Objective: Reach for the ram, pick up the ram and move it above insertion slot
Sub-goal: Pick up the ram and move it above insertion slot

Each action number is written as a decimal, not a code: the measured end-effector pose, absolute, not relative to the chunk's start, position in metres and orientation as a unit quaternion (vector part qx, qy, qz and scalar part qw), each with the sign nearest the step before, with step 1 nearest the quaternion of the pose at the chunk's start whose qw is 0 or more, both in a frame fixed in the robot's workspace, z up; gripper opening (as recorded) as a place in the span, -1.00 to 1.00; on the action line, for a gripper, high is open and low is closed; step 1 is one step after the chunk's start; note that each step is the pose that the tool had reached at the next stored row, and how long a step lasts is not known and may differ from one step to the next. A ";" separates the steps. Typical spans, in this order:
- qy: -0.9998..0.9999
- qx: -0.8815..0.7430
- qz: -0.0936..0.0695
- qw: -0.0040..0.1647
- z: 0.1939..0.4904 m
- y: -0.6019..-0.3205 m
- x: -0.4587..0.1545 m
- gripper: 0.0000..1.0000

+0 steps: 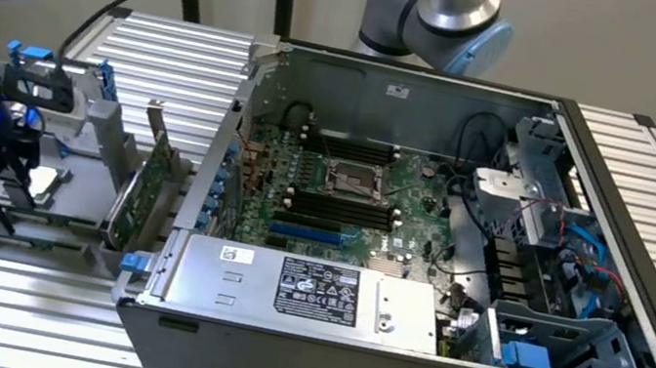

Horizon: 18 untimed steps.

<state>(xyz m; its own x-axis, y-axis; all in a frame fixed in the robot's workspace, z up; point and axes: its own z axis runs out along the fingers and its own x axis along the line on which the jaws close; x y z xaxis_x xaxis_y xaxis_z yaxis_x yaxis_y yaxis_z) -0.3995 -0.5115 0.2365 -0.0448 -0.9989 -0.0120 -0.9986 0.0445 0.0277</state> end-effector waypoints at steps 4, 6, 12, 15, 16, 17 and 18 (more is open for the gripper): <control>-0.722 0.691 -0.014 0.005 0.229 -0.512 -0.399 -0.15; -0.722 0.691 -0.014 0.005 0.226 -0.513 -0.398 -0.15; -0.722 0.692 -0.014 0.005 0.215 -0.513 -0.397 -0.15; -0.721 0.693 -0.014 0.005 0.209 -0.513 -0.396 -0.15; -0.720 0.694 -0.014 0.005 0.207 -0.513 -0.396 -0.15; -0.719 0.694 -0.014 0.005 0.206 -0.513 -0.396 -0.15; -0.719 0.695 -0.014 0.005 0.204 -0.513 -0.396 -0.15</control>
